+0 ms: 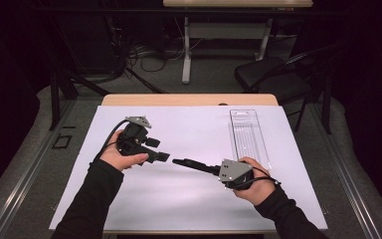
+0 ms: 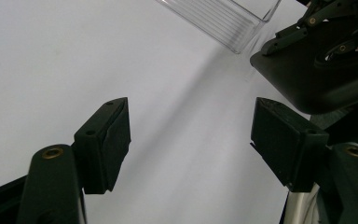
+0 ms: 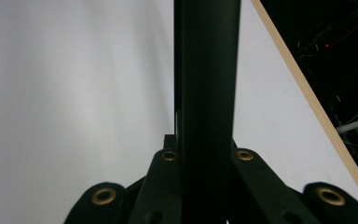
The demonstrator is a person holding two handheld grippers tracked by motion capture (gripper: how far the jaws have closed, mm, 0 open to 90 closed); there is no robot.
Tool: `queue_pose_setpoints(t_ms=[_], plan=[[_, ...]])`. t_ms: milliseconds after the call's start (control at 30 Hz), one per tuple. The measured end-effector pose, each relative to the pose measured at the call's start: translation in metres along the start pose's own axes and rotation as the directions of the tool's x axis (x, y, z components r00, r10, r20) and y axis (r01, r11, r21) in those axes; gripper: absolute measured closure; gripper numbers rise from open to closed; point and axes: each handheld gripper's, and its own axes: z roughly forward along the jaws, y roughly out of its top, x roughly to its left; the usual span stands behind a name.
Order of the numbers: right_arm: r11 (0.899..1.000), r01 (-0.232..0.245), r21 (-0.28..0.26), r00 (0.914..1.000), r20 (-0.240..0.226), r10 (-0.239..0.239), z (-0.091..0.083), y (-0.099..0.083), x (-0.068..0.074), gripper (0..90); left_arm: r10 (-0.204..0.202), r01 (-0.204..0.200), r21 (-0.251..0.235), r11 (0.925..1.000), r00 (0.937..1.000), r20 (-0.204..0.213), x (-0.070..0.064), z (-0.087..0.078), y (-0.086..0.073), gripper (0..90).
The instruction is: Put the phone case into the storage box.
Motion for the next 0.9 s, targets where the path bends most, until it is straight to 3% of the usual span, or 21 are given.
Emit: queue_pose_setpoints(t_ms=[200, 467, 667, 900], plan=[[0.997, -0.072, -0.024, 0.9973, -0.014, 0.072, 0.002, -0.001, -0.004, 88.6, -0.001, 0.001, -0.035, 0.9994, 0.9998, 0.021, 0.001, 0.005, -0.006, 29.7], [0.981, -0.181, -0.067, 0.9823, -0.061, 0.177, 0.008, -0.005, -0.005, 88.6, 0.029, -0.026, -0.080, 0.9964, 0.9990, 0.034, -0.007, 0.008, -0.011, 33.6], [0.972, -0.216, -0.091, 0.9753, -0.068, 0.210, 0.012, -0.005, -0.005, 88.6, 0.031, -0.023, -0.135, 0.9905, 0.9977, 0.061, -0.012, 0.009, -0.016, 35.9], [0.953, -0.267, -0.140, 0.9622, -0.096, 0.255, 0.017, -0.004, -0.005, 88.6, 0.029, -0.018, -0.140, 0.9899, 0.9967, 0.076, -0.013, 0.014, -0.021, 35.9]])
